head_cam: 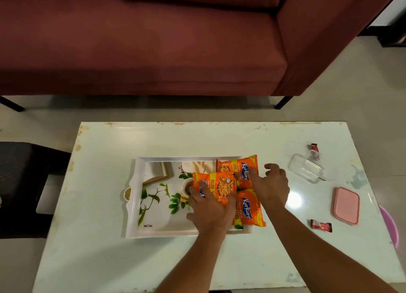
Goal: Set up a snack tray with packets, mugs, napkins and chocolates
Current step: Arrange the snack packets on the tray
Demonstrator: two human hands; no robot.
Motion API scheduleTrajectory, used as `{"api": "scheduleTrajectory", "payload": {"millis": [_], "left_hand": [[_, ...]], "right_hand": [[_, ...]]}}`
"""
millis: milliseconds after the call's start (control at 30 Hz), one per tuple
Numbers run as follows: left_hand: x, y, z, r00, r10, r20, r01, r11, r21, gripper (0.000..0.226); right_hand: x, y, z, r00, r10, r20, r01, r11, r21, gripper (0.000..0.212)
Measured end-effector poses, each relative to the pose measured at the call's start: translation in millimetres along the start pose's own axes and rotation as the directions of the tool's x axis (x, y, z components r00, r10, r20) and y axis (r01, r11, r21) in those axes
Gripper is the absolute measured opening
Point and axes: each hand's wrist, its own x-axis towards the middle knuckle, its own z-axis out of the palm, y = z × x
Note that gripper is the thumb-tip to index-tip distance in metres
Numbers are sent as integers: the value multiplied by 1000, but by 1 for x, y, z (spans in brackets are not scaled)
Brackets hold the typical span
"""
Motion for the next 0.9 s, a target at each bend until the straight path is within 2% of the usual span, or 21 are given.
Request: {"api": "scheduleTrajectory", "payload": {"millis": [100, 167, 267, 333, 433, 600, 700, 900], "left_hand": [[5, -2, -3, 999, 5, -50, -9, 998, -61, 86], [8, -2, -4, 1000, 6, -22, -8, 995, -98, 75], [9, -4, -6, 999, 54, -6, -54, 993, -105, 62], [8, -5, -6, 996, 88, 14, -86, 989, -123, 55], [9, -7, -5, 990, 131, 54, -122, 982, -144, 48], [11, -4, -3, 984, 155, 91, -140, 979, -147, 51], [11, -5, -3, 980, 178, 88, -168, 979, -118, 53], [9, -6, -14, 981, 183, 67, -171, 973, -155, 54]], "right_hand": [[-16, -2, 2, 982, -174, -76, 167, 982, -87, 47], [-26, -5, 6, 969, -246, -21, 239, 956, -171, 43], [-39, -9, 14, 957, -253, 145, 282, 929, -239, 37], [-42, -9, 16, 948, -241, 209, 280, 943, -181, 31], [-42, -8, 13, 954, -236, 187, 257, 962, -97, 31], [-40, -1, 5, 965, -173, 199, 200, 972, -123, 27], [-40, 3, 5, 969, -145, 199, 174, 975, -141, 33], [-48, -2, -2, 986, -145, 80, 151, 985, -85, 50]]}}
